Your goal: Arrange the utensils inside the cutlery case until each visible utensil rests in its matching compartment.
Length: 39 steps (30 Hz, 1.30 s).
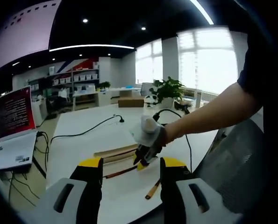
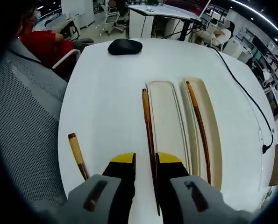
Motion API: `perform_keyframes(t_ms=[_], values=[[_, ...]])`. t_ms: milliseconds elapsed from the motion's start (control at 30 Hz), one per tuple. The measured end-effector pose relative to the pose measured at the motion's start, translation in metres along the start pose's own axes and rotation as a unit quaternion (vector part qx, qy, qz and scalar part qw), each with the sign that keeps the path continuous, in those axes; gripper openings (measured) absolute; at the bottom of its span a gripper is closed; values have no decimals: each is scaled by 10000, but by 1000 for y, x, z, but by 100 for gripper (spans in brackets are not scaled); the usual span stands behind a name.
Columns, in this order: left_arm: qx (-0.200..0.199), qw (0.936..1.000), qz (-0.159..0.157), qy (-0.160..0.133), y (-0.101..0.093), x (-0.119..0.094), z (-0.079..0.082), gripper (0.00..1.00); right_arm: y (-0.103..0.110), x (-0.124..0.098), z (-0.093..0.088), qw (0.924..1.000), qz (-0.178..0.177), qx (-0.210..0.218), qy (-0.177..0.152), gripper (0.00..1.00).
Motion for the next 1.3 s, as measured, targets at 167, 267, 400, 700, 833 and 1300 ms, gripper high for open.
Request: perform_keyframes(t_ms=[167, 267, 400, 700, 833, 1300], values=[[7, 10000, -30, 7, 0, 0, -1, 50, 3, 3, 0, 10000, 24, -10, -13, 15], [7, 10000, -22, 10, 1, -1, -1, 50, 4, 6, 0, 10000, 41, 0, -5, 15], [-8, 10000, -6, -3, 5, -2, -3, 50, 5, 9, 0, 10000, 50, -11, 5, 16], [-6, 10000, 6, -4, 5, -2, -4, 50, 2, 12, 2, 10000, 46, -58, 15, 14], [-11, 10000, 8, -12, 5, -2, -3, 50, 0, 12, 3, 10000, 37, -75, 25, 14], [-13, 10000, 15, -35, 4, -1, -1, 50, 8, 18, 2, 9994, 190, -203, 211, 12]])
Point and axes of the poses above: the point that each gripper's makers call its tool centre point, and the gripper's own axes: x roughly forward along the fingers, y roughly to its left, z roughly out of its top, the point moved 4 cm from there along -x, roughly backward along the fingers, and after that the axes turned 1 degree about -y, right-handed, at the moved point
